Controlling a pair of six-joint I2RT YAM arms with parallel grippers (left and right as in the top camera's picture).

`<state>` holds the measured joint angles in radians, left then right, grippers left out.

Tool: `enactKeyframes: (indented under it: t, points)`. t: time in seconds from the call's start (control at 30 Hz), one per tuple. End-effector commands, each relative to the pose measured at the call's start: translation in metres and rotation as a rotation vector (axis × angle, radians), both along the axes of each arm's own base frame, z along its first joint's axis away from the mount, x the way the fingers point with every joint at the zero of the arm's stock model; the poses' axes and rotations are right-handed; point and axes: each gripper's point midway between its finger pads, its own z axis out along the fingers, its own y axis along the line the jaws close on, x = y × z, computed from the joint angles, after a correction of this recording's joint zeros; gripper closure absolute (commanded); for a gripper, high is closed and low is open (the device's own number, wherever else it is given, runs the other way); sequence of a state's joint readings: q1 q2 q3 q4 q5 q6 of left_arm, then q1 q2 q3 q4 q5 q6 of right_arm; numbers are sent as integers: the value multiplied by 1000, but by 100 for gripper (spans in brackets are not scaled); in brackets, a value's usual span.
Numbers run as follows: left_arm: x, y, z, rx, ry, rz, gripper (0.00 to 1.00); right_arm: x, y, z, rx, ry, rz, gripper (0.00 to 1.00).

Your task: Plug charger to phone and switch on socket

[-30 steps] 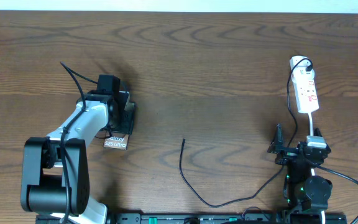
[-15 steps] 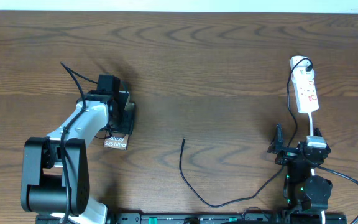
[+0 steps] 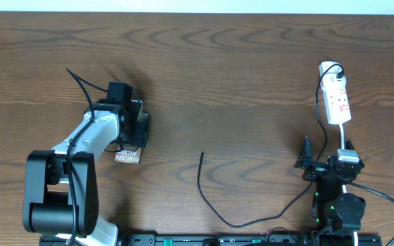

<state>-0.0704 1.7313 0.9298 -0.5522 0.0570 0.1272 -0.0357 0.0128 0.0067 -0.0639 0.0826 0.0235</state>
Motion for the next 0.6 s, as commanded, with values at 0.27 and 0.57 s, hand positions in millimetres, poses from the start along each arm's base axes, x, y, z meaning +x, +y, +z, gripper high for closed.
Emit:
enactKeyframes:
  t: [0.27, 0.57]
  points:
    - [-11, 4, -10, 19, 68, 15, 93, 0, 1, -1, 12, 0, 2, 1]
    - [8, -2, 23, -15, 2, 16, 93, 0, 1, -1, 12, 0, 2, 1]
